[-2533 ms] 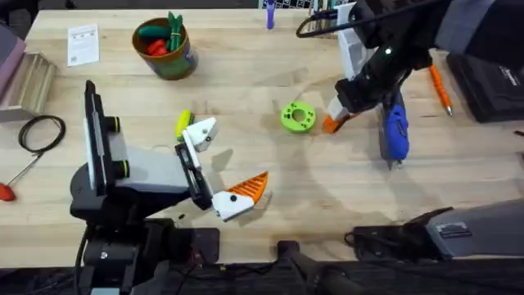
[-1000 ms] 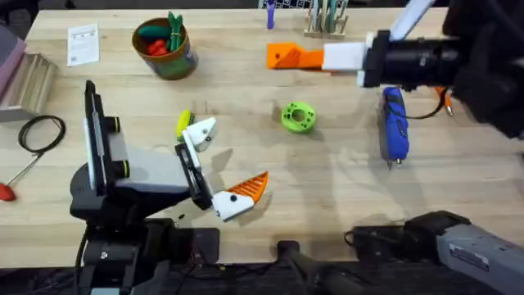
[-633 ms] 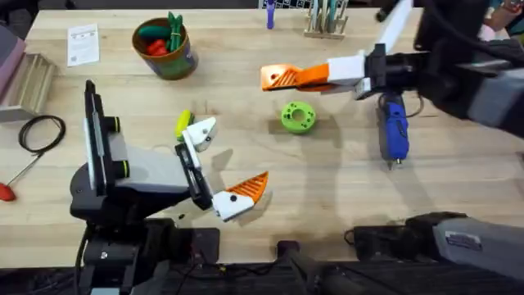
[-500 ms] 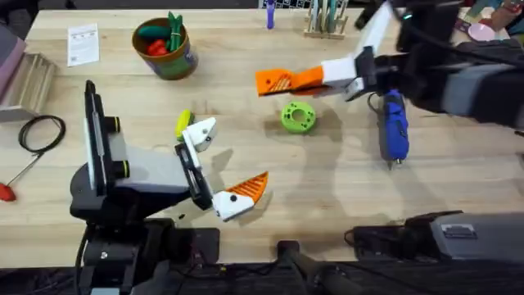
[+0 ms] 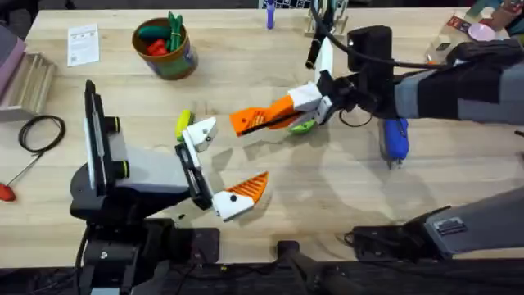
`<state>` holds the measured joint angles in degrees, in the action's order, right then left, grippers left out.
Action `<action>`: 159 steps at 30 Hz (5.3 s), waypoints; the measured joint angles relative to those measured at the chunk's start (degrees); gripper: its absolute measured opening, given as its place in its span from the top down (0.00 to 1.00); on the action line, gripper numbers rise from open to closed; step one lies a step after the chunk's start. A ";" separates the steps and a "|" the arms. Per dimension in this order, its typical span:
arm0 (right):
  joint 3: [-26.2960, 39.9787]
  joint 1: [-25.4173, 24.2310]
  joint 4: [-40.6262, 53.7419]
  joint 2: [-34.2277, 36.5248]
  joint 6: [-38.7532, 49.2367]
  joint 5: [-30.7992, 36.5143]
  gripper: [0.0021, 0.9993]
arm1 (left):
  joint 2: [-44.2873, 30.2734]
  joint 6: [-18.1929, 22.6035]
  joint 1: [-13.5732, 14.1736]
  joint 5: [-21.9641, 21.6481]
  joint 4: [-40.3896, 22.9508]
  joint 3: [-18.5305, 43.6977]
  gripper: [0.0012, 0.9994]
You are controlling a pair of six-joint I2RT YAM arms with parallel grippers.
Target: Pick up the gripper from the table and insert it into the empty holder that is missing its gripper. Then pick up a screw, insert it into the mounting hole, and use the screwdriver to tighten it. Finally, clean up the table by picking up the vegetable and placing it into the bucket.
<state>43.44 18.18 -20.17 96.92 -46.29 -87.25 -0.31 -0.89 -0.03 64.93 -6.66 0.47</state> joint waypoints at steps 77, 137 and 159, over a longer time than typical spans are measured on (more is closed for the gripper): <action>-2.75 8.46 -32.54 5.95 -20.19 0.00 0.99 | 0.00 0.00 0.00 0.00 0.00 0.00 0.01; -0.76 11.23 -31.25 5.95 -28.56 10.71 0.99 | -0.01 -0.02 0.00 -0.48 0.04 0.00 0.01; -0.50 12.98 -31.31 5.95 -28.56 12.89 0.99 | 0.01 -0.07 -0.22 -1.05 0.11 0.00 0.01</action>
<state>42.94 31.15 -51.48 102.87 -74.85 -74.35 -0.30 -0.95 -0.25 63.87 -6.55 0.47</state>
